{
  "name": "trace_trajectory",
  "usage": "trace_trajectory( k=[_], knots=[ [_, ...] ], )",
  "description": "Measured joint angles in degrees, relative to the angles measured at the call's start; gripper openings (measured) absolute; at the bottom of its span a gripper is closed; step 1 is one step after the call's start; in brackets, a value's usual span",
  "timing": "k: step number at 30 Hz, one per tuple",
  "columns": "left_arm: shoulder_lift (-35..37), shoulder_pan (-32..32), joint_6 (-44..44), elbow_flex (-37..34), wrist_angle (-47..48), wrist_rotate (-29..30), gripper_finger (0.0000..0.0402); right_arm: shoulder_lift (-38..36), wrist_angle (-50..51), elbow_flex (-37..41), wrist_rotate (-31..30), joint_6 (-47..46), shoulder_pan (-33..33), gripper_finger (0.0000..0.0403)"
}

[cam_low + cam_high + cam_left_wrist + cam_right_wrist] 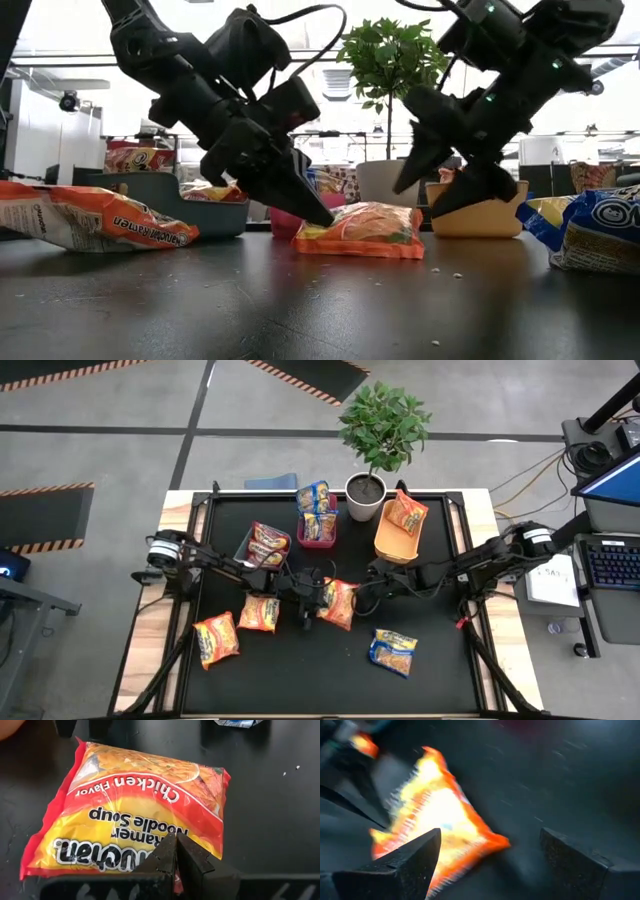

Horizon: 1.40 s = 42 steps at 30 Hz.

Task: Sort Maruchan noodles
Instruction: Put the right orange noodle pack into the yellow bin

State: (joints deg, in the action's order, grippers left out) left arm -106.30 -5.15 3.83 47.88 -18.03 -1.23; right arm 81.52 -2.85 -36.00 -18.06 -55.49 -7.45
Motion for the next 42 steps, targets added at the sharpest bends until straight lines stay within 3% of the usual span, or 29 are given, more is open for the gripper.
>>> trace_trajectory(
  k=[9,23,27,35,42],
  knots=[
    [-0.1,0.0,-1.8,-0.7,-0.4,-0.2,0.0000,5.4,-10.0,1.6,2.5,1.1,0.0,0.0327],
    [-0.2,0.0,-1.8,-1.5,-2.5,-0.4,0.0000,19.5,-39.1,1.8,8.3,10.3,0.2,0.0320],
    [-0.2,0.0,-1.8,-1.5,-2.5,-0.4,0.0000,20.2,-39.9,1.8,8.5,11.5,0.2,0.0286],
    [1.2,0.0,-1.8,-1.6,-1.6,-0.3,0.0000,18.3,-39.2,1.8,10.3,12.2,0.3,0.0174],
    [6.7,-0.4,1.1,-1.8,5.4,3.0,0.0000,17.2,-39.1,1.9,11.3,13.7,0.3,0.0158]
  ],
)
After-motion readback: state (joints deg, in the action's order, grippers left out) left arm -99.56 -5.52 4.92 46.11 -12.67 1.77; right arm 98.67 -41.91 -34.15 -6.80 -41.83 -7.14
